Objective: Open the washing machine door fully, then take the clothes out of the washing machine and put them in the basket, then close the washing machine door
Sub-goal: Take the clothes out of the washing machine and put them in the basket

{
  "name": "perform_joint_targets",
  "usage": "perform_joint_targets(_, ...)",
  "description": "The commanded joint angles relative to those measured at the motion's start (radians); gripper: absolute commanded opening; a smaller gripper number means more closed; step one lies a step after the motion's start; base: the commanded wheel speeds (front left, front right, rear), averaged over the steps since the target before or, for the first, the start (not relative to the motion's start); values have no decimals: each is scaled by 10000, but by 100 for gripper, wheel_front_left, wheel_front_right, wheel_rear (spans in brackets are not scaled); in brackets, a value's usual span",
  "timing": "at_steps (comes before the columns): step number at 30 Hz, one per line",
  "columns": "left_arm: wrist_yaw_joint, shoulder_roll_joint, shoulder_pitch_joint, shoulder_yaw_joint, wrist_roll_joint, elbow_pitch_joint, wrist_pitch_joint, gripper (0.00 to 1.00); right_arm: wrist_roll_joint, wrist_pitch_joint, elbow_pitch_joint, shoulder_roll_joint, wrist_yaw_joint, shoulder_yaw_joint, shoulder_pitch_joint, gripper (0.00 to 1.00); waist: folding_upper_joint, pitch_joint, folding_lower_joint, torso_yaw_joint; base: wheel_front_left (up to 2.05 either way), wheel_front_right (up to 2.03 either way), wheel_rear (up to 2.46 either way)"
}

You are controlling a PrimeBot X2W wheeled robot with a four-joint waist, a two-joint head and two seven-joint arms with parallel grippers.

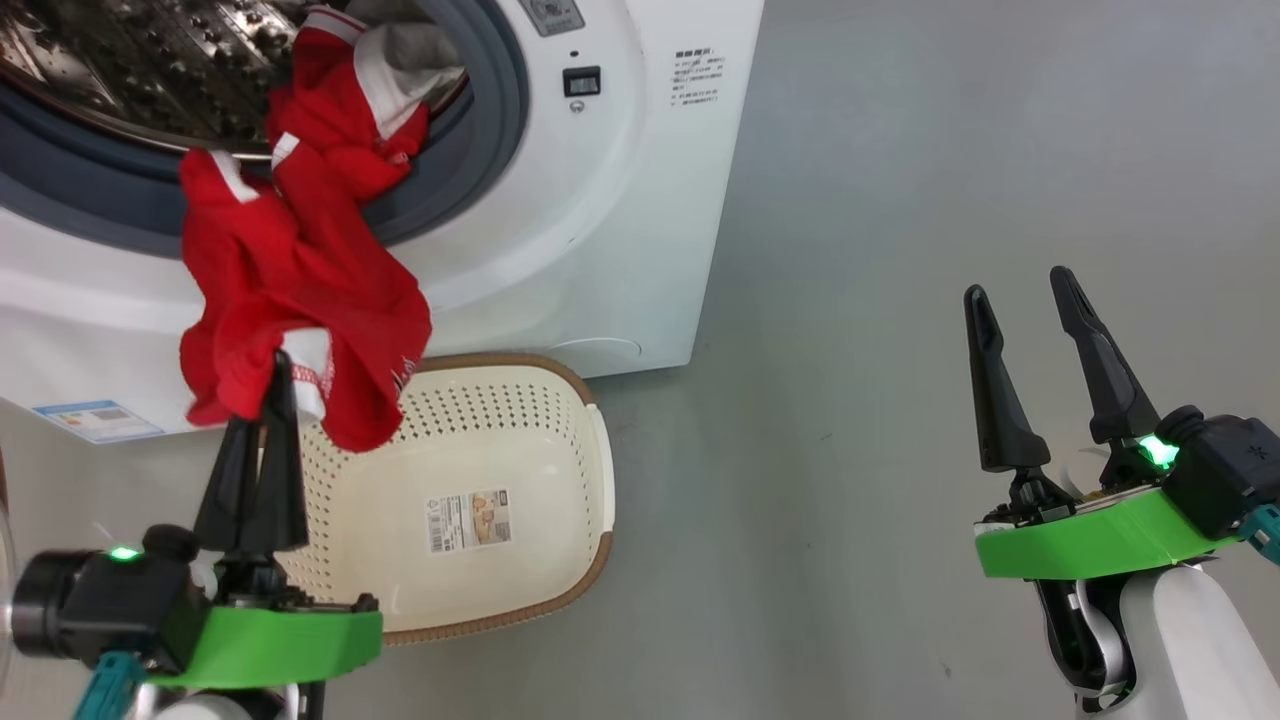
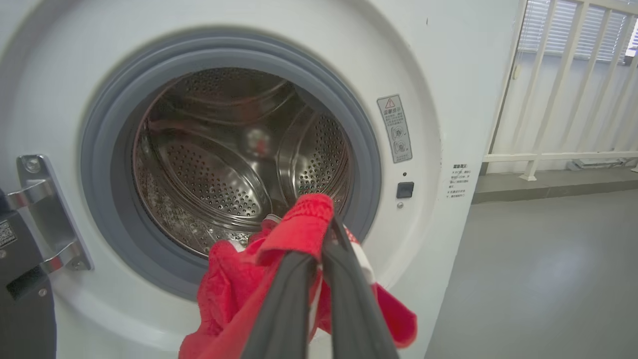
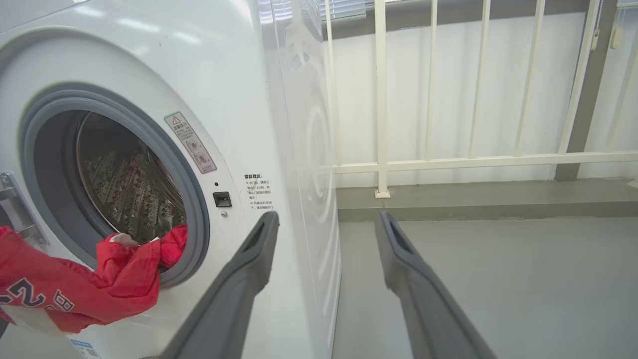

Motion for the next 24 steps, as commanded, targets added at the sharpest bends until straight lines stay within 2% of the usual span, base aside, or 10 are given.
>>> perform_joint_targets(1,-49,114,-204,349,-149,-27,-79,0,88,-63,-269,-35,62,244,74,100,0,93,0,14,0,0,0)
perform_joint_targets(13,-1078,-307,-2374,-137,-356,4413,-458,0,103,-63,-294,-35,62,404,-244,100,0,819,0,-42,0,0,0)
perform_joint_targets(24,-1690,-701,-3807,347,-216,7371,-484,0,173,-63,-362,-35,62,496,-502,100,0,1639,0,-298,0,0,0)
